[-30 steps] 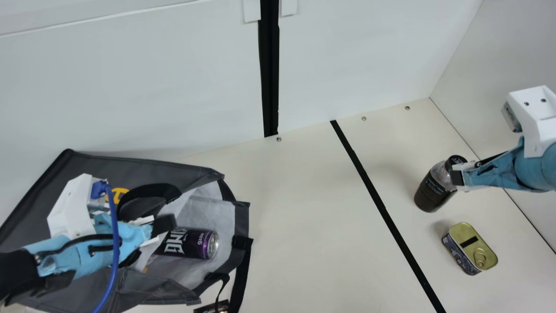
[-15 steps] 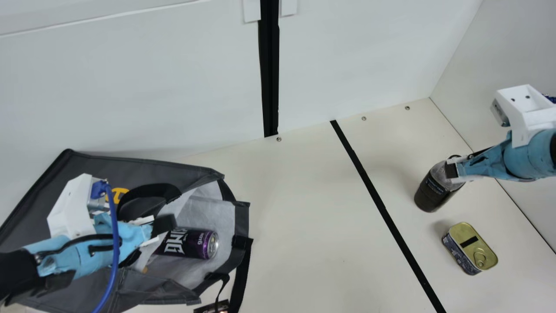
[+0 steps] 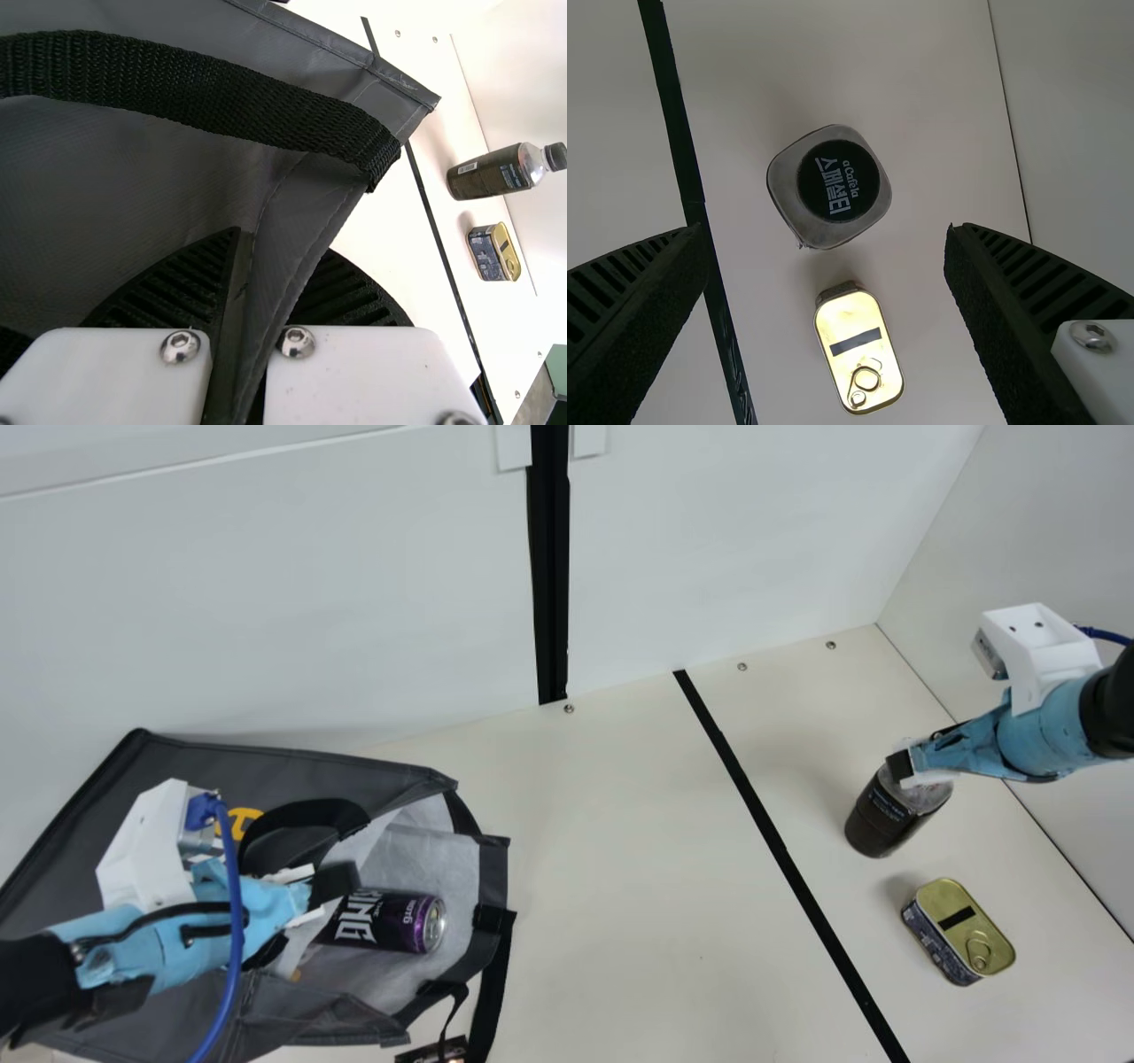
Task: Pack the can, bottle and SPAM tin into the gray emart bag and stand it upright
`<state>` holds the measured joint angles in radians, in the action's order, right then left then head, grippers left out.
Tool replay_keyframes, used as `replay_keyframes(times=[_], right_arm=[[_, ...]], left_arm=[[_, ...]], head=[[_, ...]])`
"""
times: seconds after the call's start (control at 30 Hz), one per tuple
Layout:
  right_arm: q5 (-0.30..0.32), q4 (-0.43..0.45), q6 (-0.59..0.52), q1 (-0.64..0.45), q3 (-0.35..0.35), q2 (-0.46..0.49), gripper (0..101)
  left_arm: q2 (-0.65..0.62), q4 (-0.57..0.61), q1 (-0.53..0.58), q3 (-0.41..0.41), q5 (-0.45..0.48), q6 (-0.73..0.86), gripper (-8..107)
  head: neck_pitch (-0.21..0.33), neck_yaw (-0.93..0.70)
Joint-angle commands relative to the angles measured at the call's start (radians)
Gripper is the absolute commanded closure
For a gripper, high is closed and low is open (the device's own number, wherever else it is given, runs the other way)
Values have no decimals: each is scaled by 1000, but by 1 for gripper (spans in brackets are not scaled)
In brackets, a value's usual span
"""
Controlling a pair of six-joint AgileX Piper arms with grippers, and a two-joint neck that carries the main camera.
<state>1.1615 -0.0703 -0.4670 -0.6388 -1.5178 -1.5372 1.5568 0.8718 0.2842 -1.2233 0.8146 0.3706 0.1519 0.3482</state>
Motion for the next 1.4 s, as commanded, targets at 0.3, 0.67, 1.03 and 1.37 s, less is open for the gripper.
replay_keyframes(times=[0.3, 0.67, 1.03, 1.37], right_arm=[[-13, 3, 14, 3, -17, -74, 6], [-17, -1, 24, 3, -43, -138, 6], [-10, -1, 33, 8, -75, -184, 13], [0, 6, 61, 19, -73, -190, 80]], left_arm=[[0, 0, 0, 0, 0, 0, 107], [0, 0, 0, 0, 0, 0, 107], [0, 0, 0, 0, 0, 0, 107], [0, 0, 0, 0, 0, 0, 107]], head=[[23, 1], [23, 1], [23, 1], [23, 1]])
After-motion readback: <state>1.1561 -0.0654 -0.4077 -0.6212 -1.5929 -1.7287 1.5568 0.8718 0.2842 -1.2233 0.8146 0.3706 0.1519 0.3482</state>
